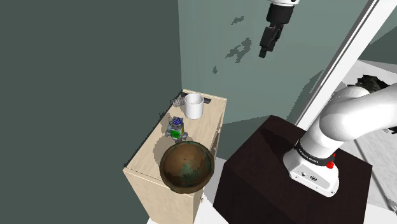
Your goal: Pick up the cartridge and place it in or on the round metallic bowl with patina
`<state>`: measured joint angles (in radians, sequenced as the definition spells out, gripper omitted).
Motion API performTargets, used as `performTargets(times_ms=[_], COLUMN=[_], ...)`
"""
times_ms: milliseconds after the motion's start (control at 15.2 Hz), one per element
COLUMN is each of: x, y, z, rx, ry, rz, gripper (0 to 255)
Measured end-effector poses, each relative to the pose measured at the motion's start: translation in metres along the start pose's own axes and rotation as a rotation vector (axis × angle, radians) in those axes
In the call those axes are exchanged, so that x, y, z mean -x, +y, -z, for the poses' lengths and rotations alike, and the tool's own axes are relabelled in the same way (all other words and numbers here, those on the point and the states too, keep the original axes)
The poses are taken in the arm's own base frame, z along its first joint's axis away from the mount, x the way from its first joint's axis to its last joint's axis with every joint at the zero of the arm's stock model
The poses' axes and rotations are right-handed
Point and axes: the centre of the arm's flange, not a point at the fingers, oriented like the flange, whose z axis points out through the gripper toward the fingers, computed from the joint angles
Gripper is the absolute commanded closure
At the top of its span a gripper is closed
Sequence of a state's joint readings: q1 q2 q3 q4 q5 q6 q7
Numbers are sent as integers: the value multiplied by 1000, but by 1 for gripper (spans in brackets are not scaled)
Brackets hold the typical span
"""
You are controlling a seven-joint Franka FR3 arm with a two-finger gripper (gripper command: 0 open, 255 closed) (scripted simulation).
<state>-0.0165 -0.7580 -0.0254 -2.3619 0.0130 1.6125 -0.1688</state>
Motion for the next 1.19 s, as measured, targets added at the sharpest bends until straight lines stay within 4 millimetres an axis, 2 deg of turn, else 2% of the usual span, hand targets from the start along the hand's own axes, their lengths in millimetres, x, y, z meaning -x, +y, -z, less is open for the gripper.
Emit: performTargets(times_ms=[198, 1188], x=[-7, -74], y=[-12, -162], z=[-8, -106], rx=[-1, -10], ry=[3, 40], rz=[2, 15], gripper=[0, 0])
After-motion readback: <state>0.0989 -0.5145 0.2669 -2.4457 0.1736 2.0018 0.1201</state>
